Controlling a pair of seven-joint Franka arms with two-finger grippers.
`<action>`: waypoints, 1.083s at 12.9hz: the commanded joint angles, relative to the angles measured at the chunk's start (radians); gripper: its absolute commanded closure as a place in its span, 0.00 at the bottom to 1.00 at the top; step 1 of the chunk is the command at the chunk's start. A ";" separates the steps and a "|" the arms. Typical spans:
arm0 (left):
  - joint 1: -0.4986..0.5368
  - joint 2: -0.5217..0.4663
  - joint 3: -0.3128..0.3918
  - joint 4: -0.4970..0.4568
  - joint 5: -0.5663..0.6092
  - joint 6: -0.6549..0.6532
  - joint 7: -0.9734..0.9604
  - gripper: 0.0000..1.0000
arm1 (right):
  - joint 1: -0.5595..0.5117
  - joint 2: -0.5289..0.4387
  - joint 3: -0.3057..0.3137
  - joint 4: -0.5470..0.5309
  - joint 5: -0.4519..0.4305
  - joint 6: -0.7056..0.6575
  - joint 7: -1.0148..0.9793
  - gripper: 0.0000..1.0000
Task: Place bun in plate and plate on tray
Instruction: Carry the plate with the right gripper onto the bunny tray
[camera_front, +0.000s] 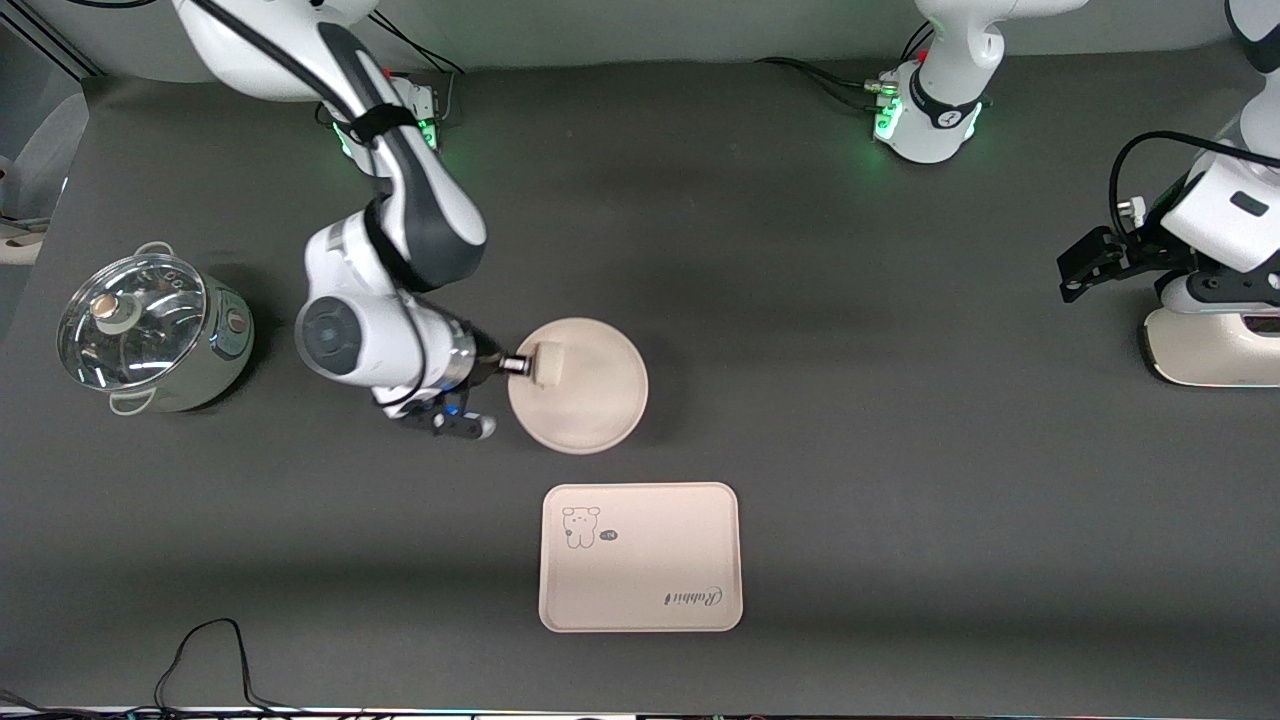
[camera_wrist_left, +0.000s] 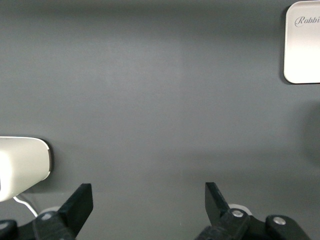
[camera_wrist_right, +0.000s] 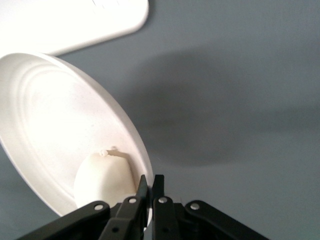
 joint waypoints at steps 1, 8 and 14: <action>0.002 0.014 0.001 0.020 0.004 0.000 0.013 0.00 | -0.020 0.174 0.004 0.250 0.075 -0.031 0.004 1.00; 0.002 0.015 0.002 0.020 -0.004 0.000 0.013 0.00 | -0.042 0.487 0.018 0.510 0.238 0.252 0.039 1.00; 0.002 0.015 0.002 0.018 -0.004 -0.001 0.009 0.00 | -0.040 0.633 0.066 0.573 0.264 0.405 0.041 1.00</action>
